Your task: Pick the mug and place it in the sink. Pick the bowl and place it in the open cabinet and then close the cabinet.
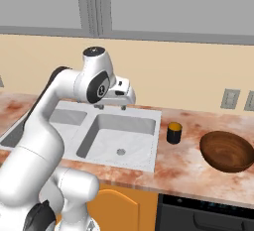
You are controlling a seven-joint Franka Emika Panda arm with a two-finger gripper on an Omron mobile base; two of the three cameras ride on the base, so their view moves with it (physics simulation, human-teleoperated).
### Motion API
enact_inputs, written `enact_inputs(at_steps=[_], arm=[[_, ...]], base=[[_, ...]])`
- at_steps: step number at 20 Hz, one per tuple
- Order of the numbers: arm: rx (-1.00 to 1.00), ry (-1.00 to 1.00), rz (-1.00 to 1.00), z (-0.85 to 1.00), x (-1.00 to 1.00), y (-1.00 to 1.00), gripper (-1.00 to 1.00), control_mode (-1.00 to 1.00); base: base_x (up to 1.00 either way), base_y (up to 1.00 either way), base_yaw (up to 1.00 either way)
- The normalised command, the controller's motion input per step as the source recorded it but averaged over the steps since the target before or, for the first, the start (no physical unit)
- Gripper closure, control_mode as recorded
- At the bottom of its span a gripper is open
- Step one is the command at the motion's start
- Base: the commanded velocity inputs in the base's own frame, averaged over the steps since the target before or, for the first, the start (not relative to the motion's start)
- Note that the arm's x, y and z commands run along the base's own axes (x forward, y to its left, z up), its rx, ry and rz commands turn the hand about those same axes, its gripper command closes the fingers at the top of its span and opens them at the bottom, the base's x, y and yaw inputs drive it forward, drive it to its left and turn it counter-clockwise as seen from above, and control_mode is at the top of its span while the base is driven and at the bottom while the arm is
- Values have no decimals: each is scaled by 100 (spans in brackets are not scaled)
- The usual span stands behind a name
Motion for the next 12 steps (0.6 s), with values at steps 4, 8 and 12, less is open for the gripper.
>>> enact_inputs(at_steps=[4, 8, 12], arm=[[0, 0, 0, -6, 0, -48, -100, -100], [0, 0, 0, -13, 0, -50, -100, -100], [0, 0, 0, -10, 0, -34, -100, -100]], base=[[0, 0, 0], [0, 0, 0], [0, 0, 0]])
